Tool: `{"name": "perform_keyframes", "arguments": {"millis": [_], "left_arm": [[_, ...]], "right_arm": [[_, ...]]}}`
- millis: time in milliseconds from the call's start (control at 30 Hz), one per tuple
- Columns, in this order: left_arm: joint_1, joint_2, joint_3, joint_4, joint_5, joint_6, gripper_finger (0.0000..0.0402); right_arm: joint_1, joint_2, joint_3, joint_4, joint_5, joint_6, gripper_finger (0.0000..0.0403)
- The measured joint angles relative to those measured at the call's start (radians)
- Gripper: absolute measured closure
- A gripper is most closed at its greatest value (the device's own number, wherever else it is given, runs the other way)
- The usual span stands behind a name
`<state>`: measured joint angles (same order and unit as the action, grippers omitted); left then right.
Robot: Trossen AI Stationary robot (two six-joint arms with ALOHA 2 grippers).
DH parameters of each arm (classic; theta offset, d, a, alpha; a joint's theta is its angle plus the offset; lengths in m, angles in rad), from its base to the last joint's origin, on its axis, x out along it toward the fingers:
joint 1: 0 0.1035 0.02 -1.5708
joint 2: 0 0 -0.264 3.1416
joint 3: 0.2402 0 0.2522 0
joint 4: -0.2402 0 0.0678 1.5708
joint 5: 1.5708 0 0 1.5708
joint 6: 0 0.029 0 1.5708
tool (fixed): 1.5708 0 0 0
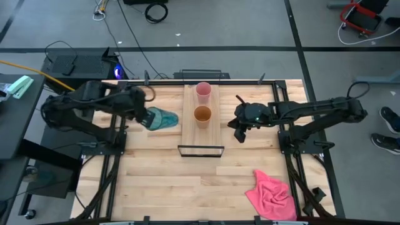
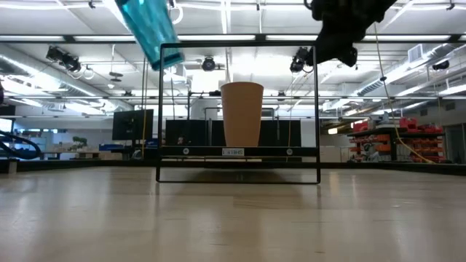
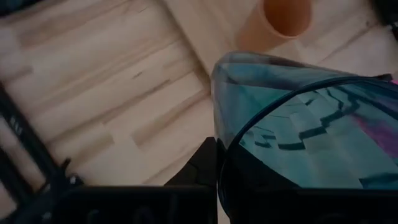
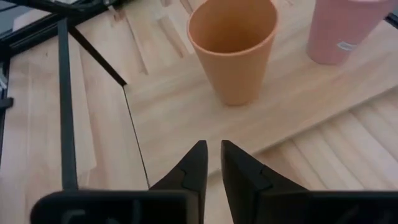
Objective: Stack small to large cups/mugs on shelf
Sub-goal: Put the blue glass on the shelf
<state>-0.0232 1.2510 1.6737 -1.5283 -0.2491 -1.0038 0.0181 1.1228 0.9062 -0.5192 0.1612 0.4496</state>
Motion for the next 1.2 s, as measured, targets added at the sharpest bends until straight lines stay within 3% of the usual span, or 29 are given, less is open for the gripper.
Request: {"name": "perform_keyframes", "arguments": {"millis": [300, 700, 900, 1200], "left_arm": [[0.078, 0.21, 0.119, 0.027, 0.081, 0.241, 0.0389], [0.09, 0.434, 0.3, 0.047, 0.155, 0.38, 0.0389], [0.09, 0.523, 0.322, 0.042, 0.186, 0.415, 0.0389], [0.092, 0.584, 0.324, 0.068, 0.25, 0.44, 0.0389]], "right_arm": [[0.005, 0.138, -0.004, 0.083, 0.0, -0.001, 0.0385], [0.028, 0.136, -0.283, 0.59, 0.006, 0.09, 0.0397], [0.055, 0.138, -0.305, 0.625, 0.059, 0.108, 0.0397], [0.036, 0.178, -0.307, 0.684, 0.058, 0.077, 0.04]]}}
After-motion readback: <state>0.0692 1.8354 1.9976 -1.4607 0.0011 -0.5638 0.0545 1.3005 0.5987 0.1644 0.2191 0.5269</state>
